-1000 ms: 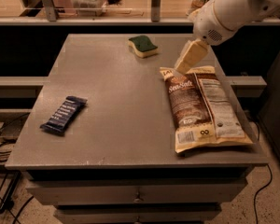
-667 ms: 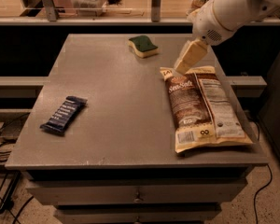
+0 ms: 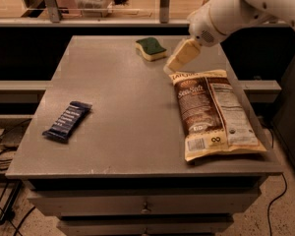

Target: Pick sponge

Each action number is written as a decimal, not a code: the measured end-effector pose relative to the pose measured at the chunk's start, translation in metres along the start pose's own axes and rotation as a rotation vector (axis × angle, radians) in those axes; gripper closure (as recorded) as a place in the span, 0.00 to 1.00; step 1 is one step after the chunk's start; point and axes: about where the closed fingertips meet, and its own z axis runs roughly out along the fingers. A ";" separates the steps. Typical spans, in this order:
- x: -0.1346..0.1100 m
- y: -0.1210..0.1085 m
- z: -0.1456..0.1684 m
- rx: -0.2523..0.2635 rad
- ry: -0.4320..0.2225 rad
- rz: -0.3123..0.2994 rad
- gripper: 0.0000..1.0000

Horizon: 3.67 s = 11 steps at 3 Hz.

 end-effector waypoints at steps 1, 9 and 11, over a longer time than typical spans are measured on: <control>-0.014 -0.015 0.043 -0.016 -0.067 0.054 0.00; -0.058 -0.073 0.138 0.060 -0.099 0.149 0.99; -0.139 -0.080 0.034 0.156 -0.205 -0.169 1.00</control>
Offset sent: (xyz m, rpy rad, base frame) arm 0.1090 0.0725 -0.0524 0.3116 0.0916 -0.0243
